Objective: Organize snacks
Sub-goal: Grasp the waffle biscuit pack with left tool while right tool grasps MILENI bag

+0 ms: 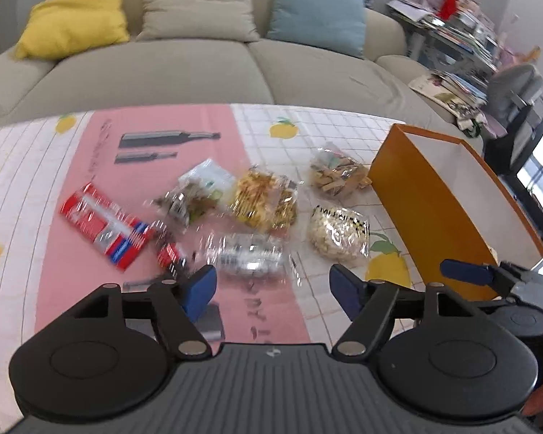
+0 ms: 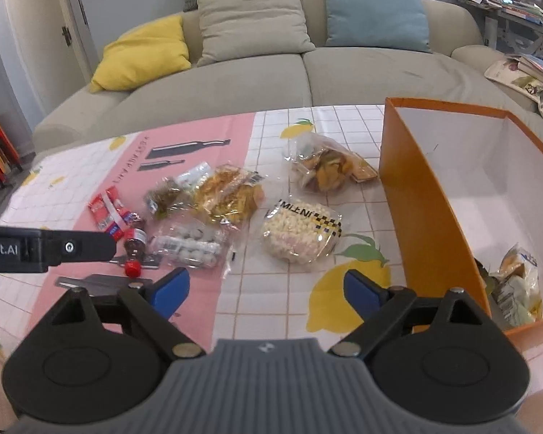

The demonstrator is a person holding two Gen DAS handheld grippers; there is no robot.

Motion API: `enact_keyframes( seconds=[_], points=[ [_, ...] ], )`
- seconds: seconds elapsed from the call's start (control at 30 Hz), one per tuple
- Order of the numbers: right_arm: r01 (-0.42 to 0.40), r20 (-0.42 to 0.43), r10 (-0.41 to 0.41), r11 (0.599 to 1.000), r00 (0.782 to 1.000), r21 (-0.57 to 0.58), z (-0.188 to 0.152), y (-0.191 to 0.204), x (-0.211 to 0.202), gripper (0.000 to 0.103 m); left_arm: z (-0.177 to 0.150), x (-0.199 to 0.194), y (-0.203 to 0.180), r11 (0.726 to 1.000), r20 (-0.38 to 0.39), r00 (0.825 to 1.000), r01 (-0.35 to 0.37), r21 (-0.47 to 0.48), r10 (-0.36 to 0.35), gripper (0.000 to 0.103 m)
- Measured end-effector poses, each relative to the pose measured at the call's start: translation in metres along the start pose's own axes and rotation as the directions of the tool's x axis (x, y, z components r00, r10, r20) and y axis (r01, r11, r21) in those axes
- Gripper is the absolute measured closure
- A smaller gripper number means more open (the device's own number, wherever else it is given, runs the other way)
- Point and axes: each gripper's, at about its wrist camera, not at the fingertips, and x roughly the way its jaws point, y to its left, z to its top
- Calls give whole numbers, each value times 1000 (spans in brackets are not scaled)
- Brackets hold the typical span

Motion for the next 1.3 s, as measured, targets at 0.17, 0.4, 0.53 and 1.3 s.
enact_keyframes(
  seconds=[0.17, 0.4, 0.53, 1.3],
  points=[
    [61, -18, -61, 998, 998, 10, 13, -6, 25, 8, 19, 29, -4, 998, -8, 1000, -28, 54, 29, 16],
    [119, -85, -110, 986, 990, 120, 32, -21, 75, 8, 47, 84, -9, 986, -36, 999, -29, 162, 35, 13],
    [137, -108, -121, 979, 987, 151, 35, -26, 99, 8, 56, 112, -11, 977, -75, 997, 8, 212, 8, 13],
    [92, -139, -71, 985, 988, 147, 40, -17, 157, 3, 62, 185, -17, 937, -170, 982, -19, 348, 83, 0]
  ],
)
